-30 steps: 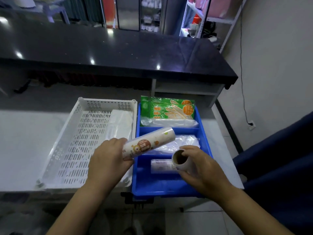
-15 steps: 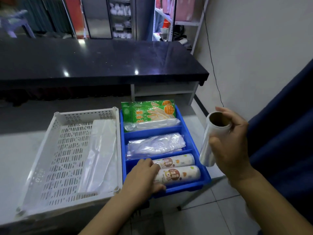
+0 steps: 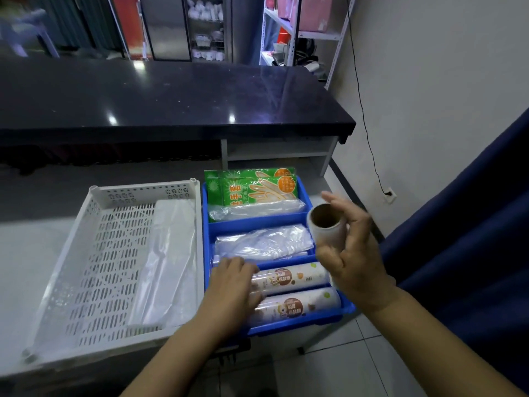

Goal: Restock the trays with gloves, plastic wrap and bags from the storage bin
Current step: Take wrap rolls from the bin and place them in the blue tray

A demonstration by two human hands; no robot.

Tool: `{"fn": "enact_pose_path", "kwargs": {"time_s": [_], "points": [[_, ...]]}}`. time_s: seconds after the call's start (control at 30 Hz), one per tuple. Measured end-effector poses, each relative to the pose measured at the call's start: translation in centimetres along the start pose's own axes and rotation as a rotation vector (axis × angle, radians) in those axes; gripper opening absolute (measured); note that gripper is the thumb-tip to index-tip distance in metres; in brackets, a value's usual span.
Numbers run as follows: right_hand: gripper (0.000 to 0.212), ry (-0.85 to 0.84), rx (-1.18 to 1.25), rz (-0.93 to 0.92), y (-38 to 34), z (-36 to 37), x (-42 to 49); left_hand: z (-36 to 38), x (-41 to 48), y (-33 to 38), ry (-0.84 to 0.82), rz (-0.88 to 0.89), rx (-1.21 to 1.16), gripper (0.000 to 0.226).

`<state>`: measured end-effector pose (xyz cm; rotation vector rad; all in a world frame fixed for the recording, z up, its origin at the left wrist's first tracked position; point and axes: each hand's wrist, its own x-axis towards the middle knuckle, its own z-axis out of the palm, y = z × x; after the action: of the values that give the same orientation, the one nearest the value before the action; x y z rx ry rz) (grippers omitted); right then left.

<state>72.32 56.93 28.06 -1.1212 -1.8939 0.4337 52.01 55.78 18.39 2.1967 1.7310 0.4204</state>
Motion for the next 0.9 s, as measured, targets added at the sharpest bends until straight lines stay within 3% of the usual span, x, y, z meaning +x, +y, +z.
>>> {"fn": "enact_pose_path", "kwargs": {"time_s": [0.13,0.3,0.37,0.63,0.9], "points": [[0.064,-0.304,-0.237,-0.068,-0.7,3.5,0.2,-3.9,0.2,-2.4,0.212,-0.076,0.027,0.032],[0.067,-0.766,-0.425,-0.114,-0.1,9.2,-0.3,-6.0,-0.6,-4.2,0.294,-0.185,-0.018,0.023],[0.068,-0.863,-0.437,-0.142,0.7,10.2,-0.6,-6.1,-1.2,-4.4,0.319,-0.199,-0.024,0.021],[0.064,-0.922,-0.403,-0.194,2.4,10.4,-1.1,-5.9,-3.2,-3.5,0.366,-0.26,-0.028,0.018],[0.045,-0.95,-0.433,-0.594,-0.5,11.9,1.3,-6.1,-8.5,-3.9,0.44,-0.544,0.033,0.017]]}}
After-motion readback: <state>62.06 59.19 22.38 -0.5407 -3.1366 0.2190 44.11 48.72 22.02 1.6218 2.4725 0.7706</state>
